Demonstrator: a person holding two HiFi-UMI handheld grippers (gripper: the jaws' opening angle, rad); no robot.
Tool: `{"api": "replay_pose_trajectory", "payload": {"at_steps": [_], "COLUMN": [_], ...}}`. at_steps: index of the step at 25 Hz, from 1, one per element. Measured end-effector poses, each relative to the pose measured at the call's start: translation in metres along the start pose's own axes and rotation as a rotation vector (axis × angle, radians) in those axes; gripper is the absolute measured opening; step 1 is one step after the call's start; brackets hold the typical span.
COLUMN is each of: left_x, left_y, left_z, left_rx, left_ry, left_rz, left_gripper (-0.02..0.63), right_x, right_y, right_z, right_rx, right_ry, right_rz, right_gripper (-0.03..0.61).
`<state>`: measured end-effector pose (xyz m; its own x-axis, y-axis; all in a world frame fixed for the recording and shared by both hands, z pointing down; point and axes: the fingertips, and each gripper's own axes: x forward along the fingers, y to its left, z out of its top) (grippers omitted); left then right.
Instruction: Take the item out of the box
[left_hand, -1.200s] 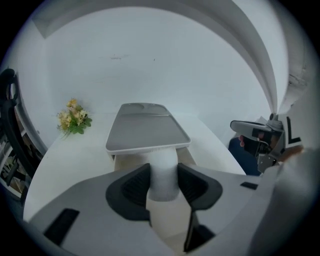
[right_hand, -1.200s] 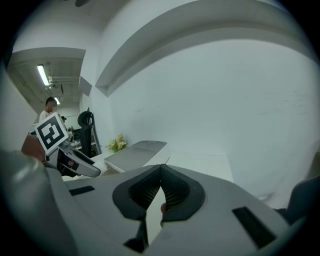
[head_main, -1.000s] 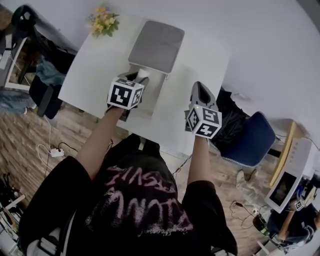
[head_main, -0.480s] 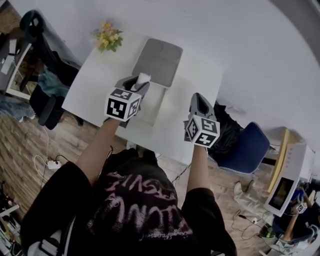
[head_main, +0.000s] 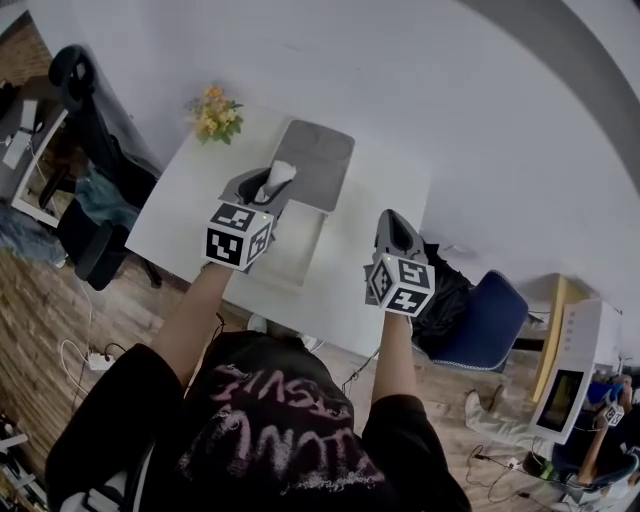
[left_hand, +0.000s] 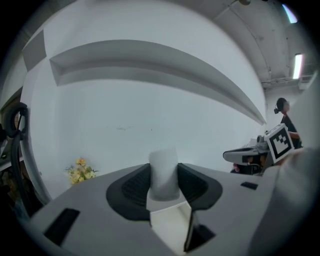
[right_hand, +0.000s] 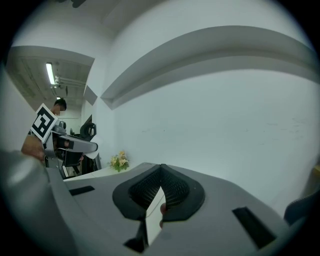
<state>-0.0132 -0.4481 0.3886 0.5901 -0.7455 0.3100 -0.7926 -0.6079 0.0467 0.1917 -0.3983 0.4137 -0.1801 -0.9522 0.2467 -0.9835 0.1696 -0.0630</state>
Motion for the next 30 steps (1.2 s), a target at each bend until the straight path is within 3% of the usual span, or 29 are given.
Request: {"api": "replay_pose_trajectory", "payload": {"at_steps": [16, 30], "left_x": [-0.028, -0.040], "left_y": [0.005, 0.013], "left_z": [0.053, 0.063], "left_rx": [0.023, 0.038], "left_ry": [-0.177, -0.206], "left_rz": [0.000, 0.019], "left_gripper": [0.170, 0.169], "right_x": [-0.012, -0.018], "right_y": [0.002, 0.007], "right_z": [0.039, 0.057], "right_rx": [-0.017, -0.040], "right_ry": [-0.077, -0.121], "right_rz": [-0.030, -0.033], "right_gripper": [0.009, 0.009]}}
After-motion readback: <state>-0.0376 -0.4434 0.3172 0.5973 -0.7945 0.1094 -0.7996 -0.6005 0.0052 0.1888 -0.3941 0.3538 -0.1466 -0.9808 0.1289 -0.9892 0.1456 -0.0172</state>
